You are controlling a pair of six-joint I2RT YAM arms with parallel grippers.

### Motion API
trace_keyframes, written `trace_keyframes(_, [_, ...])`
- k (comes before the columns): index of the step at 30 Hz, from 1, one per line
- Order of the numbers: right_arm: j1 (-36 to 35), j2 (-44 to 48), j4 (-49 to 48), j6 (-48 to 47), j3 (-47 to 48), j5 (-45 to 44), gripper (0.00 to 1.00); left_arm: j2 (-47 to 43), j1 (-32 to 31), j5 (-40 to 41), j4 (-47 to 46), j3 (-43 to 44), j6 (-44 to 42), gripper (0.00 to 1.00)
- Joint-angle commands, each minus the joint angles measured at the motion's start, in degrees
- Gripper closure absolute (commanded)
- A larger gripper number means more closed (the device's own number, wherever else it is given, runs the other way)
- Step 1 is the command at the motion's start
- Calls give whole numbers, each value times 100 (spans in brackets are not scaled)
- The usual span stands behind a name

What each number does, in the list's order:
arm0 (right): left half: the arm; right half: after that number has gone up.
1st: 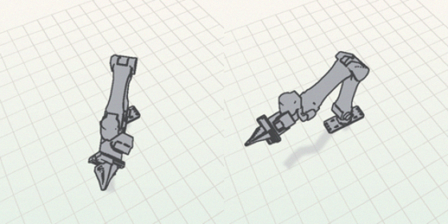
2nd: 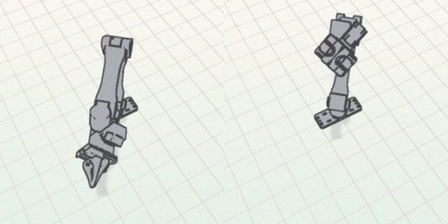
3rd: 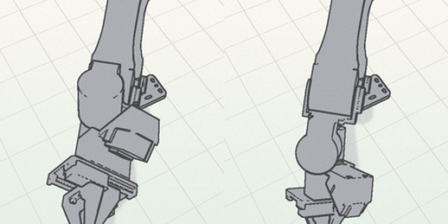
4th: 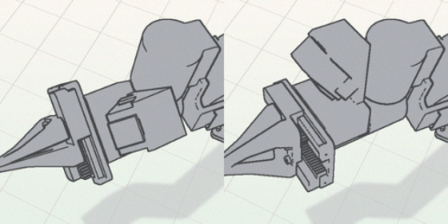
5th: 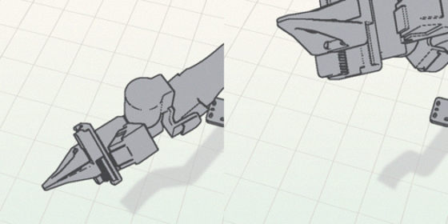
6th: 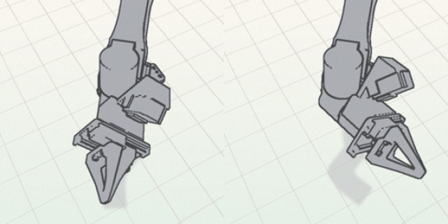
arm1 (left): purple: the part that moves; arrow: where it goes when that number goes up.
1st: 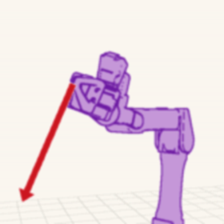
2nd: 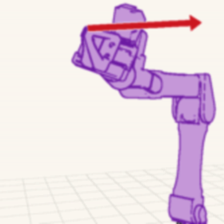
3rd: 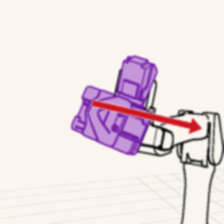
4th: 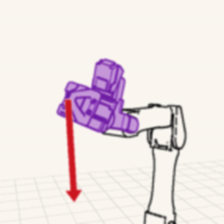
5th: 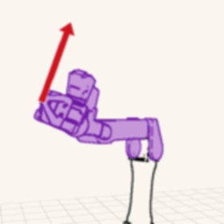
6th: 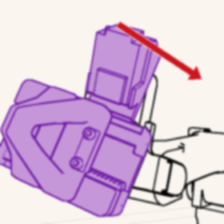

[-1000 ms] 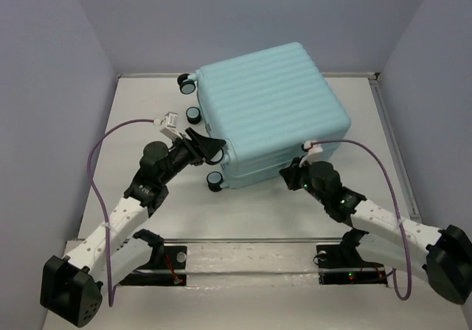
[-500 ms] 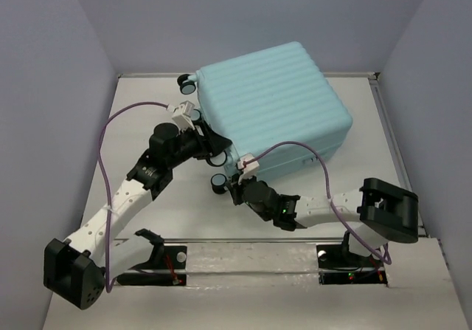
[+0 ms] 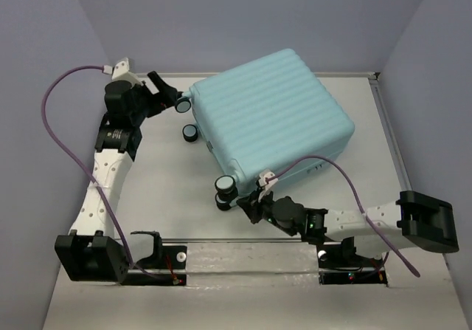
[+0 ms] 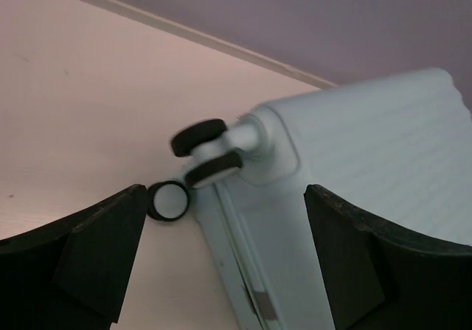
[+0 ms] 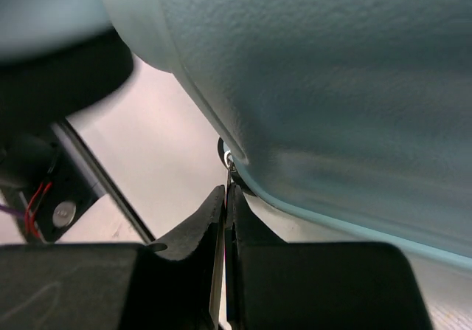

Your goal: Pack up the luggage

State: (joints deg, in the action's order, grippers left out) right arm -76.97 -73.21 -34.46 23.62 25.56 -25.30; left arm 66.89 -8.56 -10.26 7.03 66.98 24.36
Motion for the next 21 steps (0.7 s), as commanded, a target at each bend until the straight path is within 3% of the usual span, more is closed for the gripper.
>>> trace_keyframes(1, [-327, 702, -625, 231, 46, 869, 93, 69, 803, -140, -69, -150, 15, 1])
trace_keyframes(5, [-327, 896, -221, 354, -51, 930, 93, 622, 1216, -863, -350, -141, 174, 3])
trace_keyframes(6, [-327, 1001, 277, 441, -25, 869, 88, 693, 1242, -890, -395, -194, 44, 5])
trace_keyframes(9, [-327, 1290, 1619, 678, 185, 597, 47, 335, 1242, -943, -885, -832, -404, 5])
trace_keyframes(11, [-179, 1528, 2116, 802, 169, 456, 38, 158, 1242, -1293, -1352, -1159, -607, 4])
trace_keyframes(15, [409, 2432, 3056, 943, -77, 569, 32, 367, 1234, -1724, -1467, -1136, -950, 1])
trace_keyframes(21, [1157, 3752, 4174, 1004, -262, 333, 29, 1000, 1234, -2321, -1809, -906, -732, 1])
